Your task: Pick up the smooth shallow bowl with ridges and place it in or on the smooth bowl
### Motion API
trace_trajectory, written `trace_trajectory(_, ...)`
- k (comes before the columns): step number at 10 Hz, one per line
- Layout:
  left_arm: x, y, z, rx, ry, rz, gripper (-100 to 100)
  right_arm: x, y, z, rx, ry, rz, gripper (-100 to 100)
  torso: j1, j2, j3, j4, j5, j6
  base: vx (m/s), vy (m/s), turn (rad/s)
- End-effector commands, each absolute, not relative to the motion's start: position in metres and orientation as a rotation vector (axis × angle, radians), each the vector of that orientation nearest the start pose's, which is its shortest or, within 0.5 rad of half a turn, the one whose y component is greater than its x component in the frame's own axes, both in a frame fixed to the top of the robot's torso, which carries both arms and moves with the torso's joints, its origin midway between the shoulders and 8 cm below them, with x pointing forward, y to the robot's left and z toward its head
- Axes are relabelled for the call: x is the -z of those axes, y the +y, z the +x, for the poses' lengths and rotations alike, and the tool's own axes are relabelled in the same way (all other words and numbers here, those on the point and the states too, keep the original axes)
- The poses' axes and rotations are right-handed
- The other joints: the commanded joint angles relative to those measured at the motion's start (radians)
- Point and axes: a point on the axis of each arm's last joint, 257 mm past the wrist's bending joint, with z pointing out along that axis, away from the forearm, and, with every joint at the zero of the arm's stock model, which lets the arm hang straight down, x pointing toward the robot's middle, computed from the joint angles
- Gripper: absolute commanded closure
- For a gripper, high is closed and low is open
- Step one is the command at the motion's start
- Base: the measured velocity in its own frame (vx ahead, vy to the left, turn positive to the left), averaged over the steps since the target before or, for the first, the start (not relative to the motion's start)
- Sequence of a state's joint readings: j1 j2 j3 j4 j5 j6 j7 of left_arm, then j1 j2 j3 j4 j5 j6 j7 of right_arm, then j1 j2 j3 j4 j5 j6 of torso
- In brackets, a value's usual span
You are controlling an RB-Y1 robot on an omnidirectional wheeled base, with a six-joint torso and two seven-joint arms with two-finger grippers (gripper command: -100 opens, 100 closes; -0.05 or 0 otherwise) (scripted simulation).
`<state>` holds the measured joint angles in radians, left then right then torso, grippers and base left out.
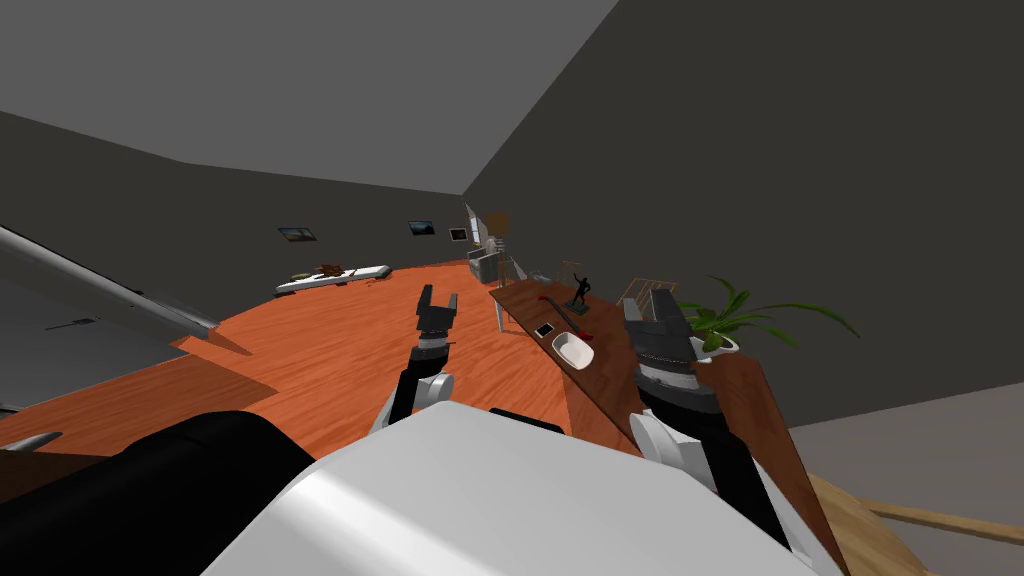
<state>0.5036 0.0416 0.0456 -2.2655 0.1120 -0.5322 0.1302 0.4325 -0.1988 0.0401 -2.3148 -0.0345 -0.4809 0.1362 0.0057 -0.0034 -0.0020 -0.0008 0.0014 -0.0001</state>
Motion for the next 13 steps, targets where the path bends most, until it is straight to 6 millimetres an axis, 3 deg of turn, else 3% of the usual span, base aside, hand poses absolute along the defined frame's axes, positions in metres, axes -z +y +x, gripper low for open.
trace_trajectory(1,-0.025,0.304,0.336,1.45,0.525,-0.726,0,-0.043,-0.223,0.358,-1.239,0.813,0.391,-100,0.0,0.0,0.0,0.0,0.0,0.0,0.054,0.123,0.032)
trace_trajectory(2,-0.025,0.304,0.337,1.45,0.525,-0.726,0,-0.042,-0.223,0.359,-1.237,0.819,0.395,-100,0.002,0.0,0.0,0.0,0.0,0.0,0.048,0.094,0.001)
trace_trajectory(4,-0.025,0.304,0.336,1.45,0.525,-0.726,0,-0.024,-0.2,0.372,-1.176,0.932,0.334,-100,0.0,-0.001,0.0,0.0,0.0,0.0,0.066,0.109,0.022)
trace_trajectory(5,-0.025,0.304,0.336,1.45,0.525,-0.726,0,-0.022,-0.201,0.374,-1.173,0.941,0.341,-100,0.003,-0.001,-0.001,0.0,0.001,0.0,0.064,0.094,-0.001)
trace_trajectory(7,-0.025,0.304,0.336,1.45,0.525,-0.726,0,-0.002,-0.178,0.384,-1.106,1.054,0.264,-100,0.001,-0.002,-0.001,0.0,0.0,0.0,0.083,0.114,0.022)
trace_trajectory(12,-0.025,0.304,0.336,1.45,0.525,-0.726,0,0.031,-0.159,0.397,-1.0,1.197,0.189,-100,0.0,0.0,0.0,0.0,0.0,0.0,0.062,0.088,0.012)
trace_trajectory(13,-0.025,0.304,0.336,1.45,0.525,-0.726,0,0.045,-0.149,0.4,-0.954,1.252,0.138,-100,-0.001,0.0,0.0,0.0,0.0,0.0,0.057,0.084,0.025)
